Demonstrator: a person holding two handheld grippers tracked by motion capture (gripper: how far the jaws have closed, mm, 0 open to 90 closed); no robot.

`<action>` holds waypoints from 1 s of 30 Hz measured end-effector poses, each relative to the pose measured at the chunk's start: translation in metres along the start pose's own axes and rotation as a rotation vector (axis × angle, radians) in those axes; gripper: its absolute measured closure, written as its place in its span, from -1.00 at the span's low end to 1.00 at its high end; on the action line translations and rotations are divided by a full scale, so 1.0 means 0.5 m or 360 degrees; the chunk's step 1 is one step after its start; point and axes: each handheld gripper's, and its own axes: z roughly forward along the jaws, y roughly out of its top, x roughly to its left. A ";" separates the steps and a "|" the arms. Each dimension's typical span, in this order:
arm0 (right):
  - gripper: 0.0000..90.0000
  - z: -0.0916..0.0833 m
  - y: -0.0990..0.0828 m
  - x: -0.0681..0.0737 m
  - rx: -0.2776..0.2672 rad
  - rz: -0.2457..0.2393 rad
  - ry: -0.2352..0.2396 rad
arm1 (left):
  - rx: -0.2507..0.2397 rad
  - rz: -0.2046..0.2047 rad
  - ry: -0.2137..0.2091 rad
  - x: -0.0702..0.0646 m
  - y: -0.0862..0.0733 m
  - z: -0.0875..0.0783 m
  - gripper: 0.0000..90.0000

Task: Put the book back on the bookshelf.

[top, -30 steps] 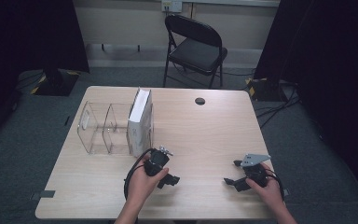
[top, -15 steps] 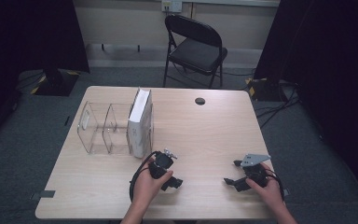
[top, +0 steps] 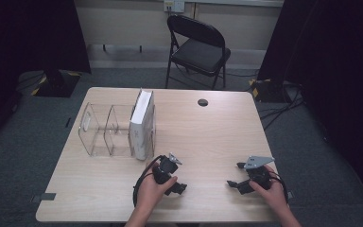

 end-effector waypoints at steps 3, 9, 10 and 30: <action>-0.74 0.000 0.000 0.000 0.0000 0.0000 0.0000 | -0.0027 0.0015 -0.0001 -0.003 -0.005 0.003 -0.79; -0.74 0.000 0.000 0.000 0.0000 0.0000 0.0000 | -0.0049 0.0091 -0.0014 -0.010 -0.012 0.010 -1.00; -0.74 0.000 0.000 0.000 0.0000 0.0000 -0.0001 | -0.0049 0.0102 -0.0007 -0.012 -0.013 0.011 -1.00; -0.74 0.000 0.000 0.001 0.0002 -0.0004 0.0004 | -0.0093 0.0231 0.0063 -0.023 -0.029 0.015 -1.00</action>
